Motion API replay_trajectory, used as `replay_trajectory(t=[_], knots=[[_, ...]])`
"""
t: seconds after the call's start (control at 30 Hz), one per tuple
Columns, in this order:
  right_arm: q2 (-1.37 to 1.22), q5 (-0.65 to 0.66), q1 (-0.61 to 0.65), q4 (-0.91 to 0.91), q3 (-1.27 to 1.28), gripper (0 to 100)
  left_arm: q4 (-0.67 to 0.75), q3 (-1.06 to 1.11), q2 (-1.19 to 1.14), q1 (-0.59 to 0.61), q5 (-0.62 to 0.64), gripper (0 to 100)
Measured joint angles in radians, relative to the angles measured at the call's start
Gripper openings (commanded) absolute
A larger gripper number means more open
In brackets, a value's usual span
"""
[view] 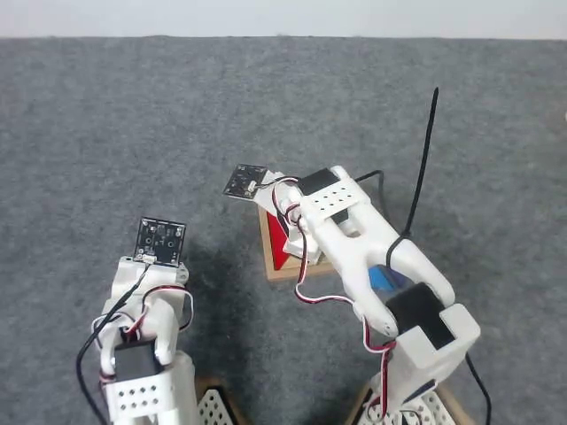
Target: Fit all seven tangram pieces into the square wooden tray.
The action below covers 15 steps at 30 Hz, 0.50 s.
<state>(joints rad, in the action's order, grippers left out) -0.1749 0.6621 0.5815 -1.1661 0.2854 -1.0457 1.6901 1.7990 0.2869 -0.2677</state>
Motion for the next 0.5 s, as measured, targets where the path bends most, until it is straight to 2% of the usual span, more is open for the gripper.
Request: replay_trajectory(t=[0.27,0.5], knots=[[0.000,0.000,0.000,0.000,-0.002,30.3,0.000,0.000,0.000,0.000,0.000,1],[-0.008,-0.077,0.000,0.002,-0.078,30.3,0.000,0.000,0.000,0.000,0.000,1]])
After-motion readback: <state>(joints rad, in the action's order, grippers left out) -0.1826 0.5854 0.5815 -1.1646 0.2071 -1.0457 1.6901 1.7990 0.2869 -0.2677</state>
